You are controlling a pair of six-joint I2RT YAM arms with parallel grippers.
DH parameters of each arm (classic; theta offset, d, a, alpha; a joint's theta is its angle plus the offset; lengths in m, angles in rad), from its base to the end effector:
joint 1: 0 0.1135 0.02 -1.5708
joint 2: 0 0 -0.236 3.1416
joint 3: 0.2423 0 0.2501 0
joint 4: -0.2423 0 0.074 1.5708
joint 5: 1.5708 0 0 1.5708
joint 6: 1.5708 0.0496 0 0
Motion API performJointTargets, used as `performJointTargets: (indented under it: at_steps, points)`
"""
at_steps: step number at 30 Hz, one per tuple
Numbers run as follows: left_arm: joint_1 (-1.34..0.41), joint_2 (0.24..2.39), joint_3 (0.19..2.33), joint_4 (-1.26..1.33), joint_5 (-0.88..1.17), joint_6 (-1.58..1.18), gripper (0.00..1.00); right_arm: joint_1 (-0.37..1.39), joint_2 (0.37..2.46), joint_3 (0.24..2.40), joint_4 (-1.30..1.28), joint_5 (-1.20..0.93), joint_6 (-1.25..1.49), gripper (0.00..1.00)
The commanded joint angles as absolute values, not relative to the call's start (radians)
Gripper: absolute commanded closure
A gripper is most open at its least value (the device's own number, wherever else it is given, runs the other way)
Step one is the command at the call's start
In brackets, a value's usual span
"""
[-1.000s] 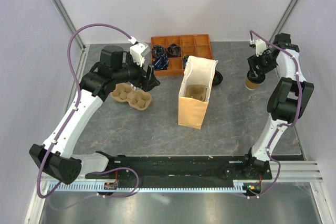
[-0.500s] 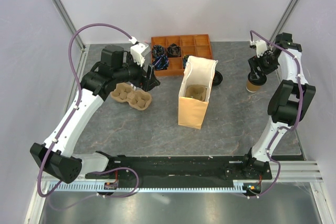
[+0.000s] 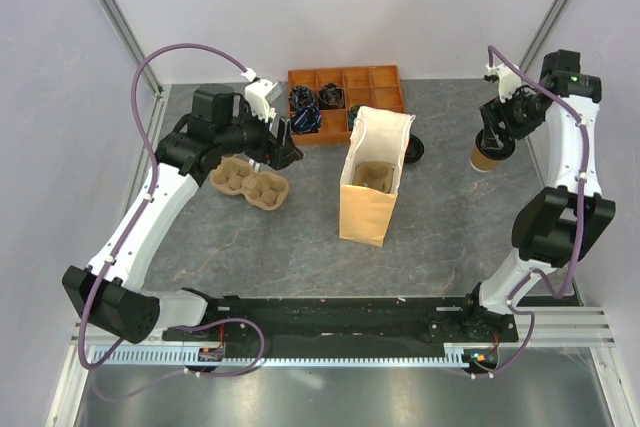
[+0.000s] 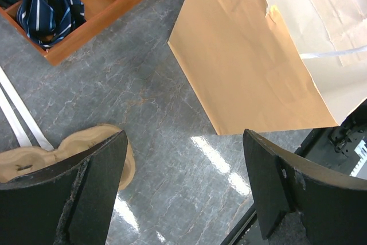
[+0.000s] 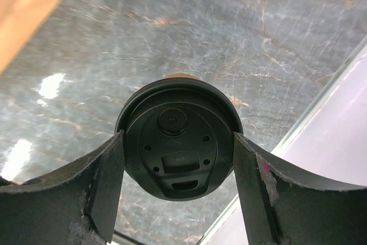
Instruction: Pack the takeout coffee
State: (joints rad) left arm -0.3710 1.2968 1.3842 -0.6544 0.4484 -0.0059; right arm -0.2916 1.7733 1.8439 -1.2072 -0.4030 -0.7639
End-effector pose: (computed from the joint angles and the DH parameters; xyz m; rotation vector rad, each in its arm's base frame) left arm 0.2652 -0.1262 0.3579 0.6513 2.0541 -0.6988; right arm 0.3463 -0.0836 0.3131 -0.7123 2.4662 0.1677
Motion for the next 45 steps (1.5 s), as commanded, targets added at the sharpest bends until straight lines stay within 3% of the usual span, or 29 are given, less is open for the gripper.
performJointTargets:
  at_steps: [1, 18, 34, 39, 45]
  points:
    - [-0.359, 1.296, 1.405, -0.606, 0.472, -0.055, 0.11, -0.273, 1.674, 1.975, -1.325, -0.477, -0.752, 0.43]
    - [-0.299, 1.224, 1.396, -0.584, 0.448, -0.083, 0.11, -0.015, 1.470, 2.394, -1.411, -0.571, -0.503, 0.44]
    - [-0.060, 1.028, 1.273, -0.581, 0.459, -0.120, 0.11, 0.242, 1.473, 2.390, -1.118, -0.884, -0.183, 0.50]
    - [0.058, 0.997, 1.241, -0.560, 0.492, -0.169, 0.11, 0.437, 1.534, 2.407, -1.103, -0.816, -0.204, 0.51]
    - [0.161, 0.989, 1.244, -0.572, 0.488, -0.199, 0.11, 0.837, 1.609, 2.376, -1.183, -0.471, -0.369, 0.52]
